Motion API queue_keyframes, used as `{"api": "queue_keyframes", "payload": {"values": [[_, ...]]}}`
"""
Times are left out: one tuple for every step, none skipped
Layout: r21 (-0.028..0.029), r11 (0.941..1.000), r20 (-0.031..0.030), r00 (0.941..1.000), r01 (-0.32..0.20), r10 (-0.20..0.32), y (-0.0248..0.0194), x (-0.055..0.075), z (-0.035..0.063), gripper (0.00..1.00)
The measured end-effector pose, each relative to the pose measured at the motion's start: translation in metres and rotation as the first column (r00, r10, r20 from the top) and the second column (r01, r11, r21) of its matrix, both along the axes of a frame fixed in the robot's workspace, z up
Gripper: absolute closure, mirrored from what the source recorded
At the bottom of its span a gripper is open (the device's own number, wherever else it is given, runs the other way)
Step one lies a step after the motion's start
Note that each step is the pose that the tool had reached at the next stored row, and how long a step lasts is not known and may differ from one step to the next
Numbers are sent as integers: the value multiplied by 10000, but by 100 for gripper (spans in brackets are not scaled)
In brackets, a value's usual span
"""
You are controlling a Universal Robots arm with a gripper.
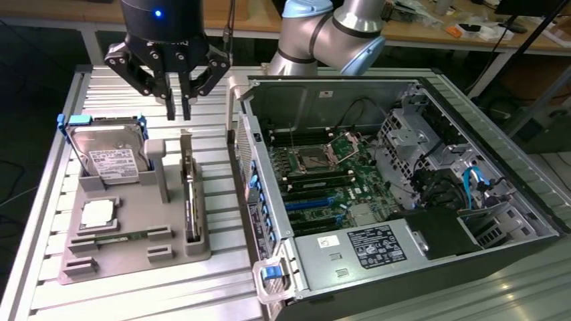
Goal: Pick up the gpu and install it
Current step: 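Pick up the gpu and move the gpu toward the slot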
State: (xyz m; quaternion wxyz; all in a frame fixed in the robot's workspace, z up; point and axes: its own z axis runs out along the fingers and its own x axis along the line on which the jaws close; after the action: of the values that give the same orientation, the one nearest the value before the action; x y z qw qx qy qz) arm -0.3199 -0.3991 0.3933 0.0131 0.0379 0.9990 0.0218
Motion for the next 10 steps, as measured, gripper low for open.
{"api": "queue_keyframes", "payload": {"values": [[0,10000,0,10000,0,0,0,0,0,76],[0,10000,0,10000,0,0,0,0,0,70],[1,10000,0,10000,0,0,0,0,0,64],[0,10000,0,10000,-1,1,-4,-1,-1,58],[1,10000,-1,10000,-23,23,-7,-1,-4,52],[1,10000,-10,10000,-67,67,-8,-2,-7,52],[0,9999,-22,9999,-123,123,-9,-4,-10,46],[-1,9998,-42,9998,-174,174,-10,-4,-13,46],[-1,9997,-65,9997,-226,226,-10,-5,-18,46],[1,9996,-88,9996,-277,277,-13,-6,-26,40]]}}
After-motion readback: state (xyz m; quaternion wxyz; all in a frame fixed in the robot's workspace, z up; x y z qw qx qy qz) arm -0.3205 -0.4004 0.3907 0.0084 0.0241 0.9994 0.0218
